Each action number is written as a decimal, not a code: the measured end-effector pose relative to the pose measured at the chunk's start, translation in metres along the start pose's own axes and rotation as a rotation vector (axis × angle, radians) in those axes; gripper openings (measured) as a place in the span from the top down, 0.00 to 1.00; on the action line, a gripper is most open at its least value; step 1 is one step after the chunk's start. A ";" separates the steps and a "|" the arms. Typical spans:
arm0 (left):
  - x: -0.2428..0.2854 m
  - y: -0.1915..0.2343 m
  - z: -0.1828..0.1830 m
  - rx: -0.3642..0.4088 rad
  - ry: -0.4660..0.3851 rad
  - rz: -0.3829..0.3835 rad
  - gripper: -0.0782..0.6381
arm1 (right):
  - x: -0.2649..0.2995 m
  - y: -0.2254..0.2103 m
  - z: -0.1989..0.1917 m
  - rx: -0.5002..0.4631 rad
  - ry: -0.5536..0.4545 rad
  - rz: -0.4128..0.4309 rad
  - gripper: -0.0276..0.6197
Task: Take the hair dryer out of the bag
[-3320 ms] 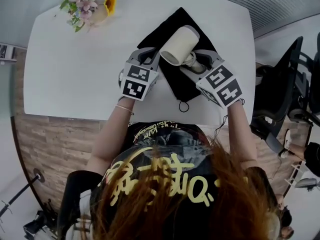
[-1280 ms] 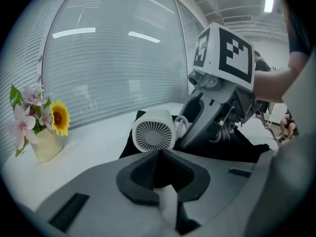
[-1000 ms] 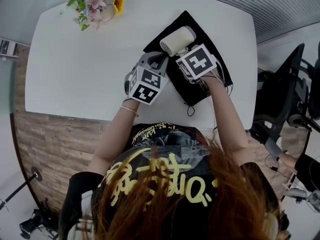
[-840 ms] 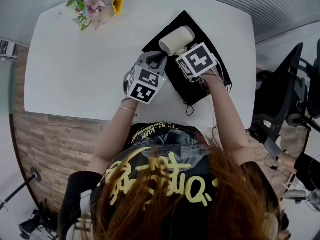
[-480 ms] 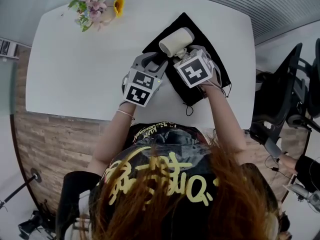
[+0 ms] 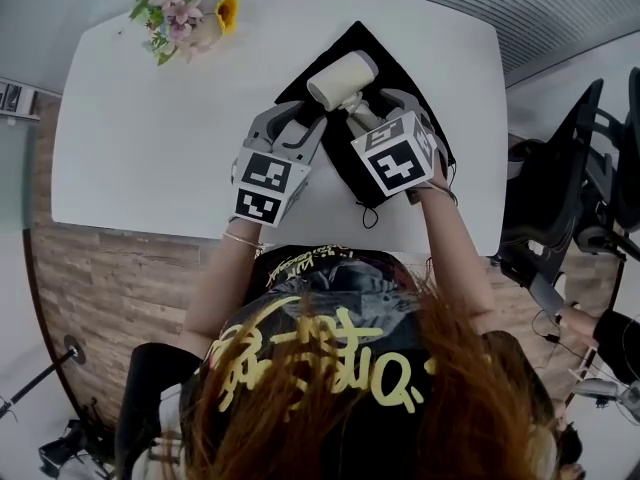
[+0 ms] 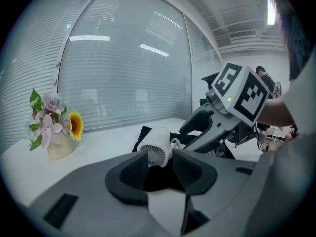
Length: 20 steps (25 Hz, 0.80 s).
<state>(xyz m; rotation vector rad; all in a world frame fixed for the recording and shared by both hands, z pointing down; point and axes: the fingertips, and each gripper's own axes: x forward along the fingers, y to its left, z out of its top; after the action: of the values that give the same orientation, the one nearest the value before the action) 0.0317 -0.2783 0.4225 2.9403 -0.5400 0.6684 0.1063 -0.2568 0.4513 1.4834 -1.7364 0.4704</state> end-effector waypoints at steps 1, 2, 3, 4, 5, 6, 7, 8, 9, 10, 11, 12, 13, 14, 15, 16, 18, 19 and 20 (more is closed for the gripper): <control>-0.001 -0.001 0.004 0.000 -0.010 0.004 0.68 | -0.005 -0.002 0.001 0.006 -0.015 -0.003 0.54; -0.002 -0.003 0.008 0.000 -0.020 0.008 0.68 | -0.010 -0.004 0.002 0.015 -0.033 -0.003 0.54; -0.004 -0.004 0.012 0.000 -0.030 0.011 0.68 | -0.016 -0.005 0.004 0.029 -0.055 -0.002 0.54; -0.005 -0.005 0.017 0.002 -0.041 0.016 0.68 | -0.021 -0.007 0.006 0.043 -0.081 0.000 0.54; -0.007 -0.007 0.021 0.004 -0.052 0.020 0.68 | -0.027 -0.009 0.008 0.055 -0.110 -0.002 0.55; -0.008 -0.008 0.026 0.007 -0.063 0.024 0.68 | -0.033 -0.012 0.011 0.064 -0.140 -0.010 0.54; -0.010 -0.010 0.030 0.009 -0.074 0.028 0.68 | -0.041 -0.017 0.013 0.071 -0.173 -0.025 0.54; -0.012 -0.013 0.035 0.011 -0.085 0.031 0.68 | -0.048 -0.021 0.015 0.079 -0.207 -0.043 0.55; -0.013 -0.015 0.039 0.012 -0.096 0.033 0.68 | -0.056 -0.026 0.016 0.086 -0.240 -0.062 0.54; -0.015 -0.018 0.043 0.014 -0.107 0.035 0.68 | -0.063 -0.030 0.017 0.092 -0.271 -0.077 0.55; -0.016 -0.020 0.048 0.015 -0.119 0.036 0.68 | -0.070 -0.033 0.019 0.098 -0.300 -0.087 0.55; -0.018 -0.023 0.052 0.018 -0.131 0.037 0.68 | -0.076 -0.036 0.020 0.103 -0.329 -0.092 0.54; -0.019 -0.026 0.057 0.020 -0.142 0.039 0.68 | -0.083 -0.037 0.022 0.110 -0.357 -0.092 0.55; -0.021 -0.028 0.061 0.023 -0.153 0.041 0.68 | -0.089 -0.038 0.023 0.116 -0.383 -0.090 0.55; -0.022 -0.031 0.064 0.026 -0.164 0.043 0.68 | -0.094 -0.039 0.023 0.121 -0.406 -0.087 0.55; -0.024 -0.035 0.068 0.030 -0.176 0.045 0.68 | -0.100 -0.040 0.023 0.123 -0.426 -0.084 0.55; -0.028 -0.040 0.076 0.034 -0.203 0.051 0.68 | -0.110 -0.042 0.024 0.121 -0.469 -0.083 0.55; -0.030 -0.043 0.081 0.033 -0.218 0.054 0.68 | -0.116 -0.043 0.024 0.122 -0.498 -0.082 0.55; -0.032 -0.045 0.085 0.032 -0.232 0.058 0.68 | -0.121 -0.045 0.025 0.126 -0.532 -0.080 0.55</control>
<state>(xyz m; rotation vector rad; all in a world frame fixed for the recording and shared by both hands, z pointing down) 0.0551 -0.2386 0.3324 3.0626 -0.6417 0.3441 0.1417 -0.2062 0.3348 1.8833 -2.0661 0.1479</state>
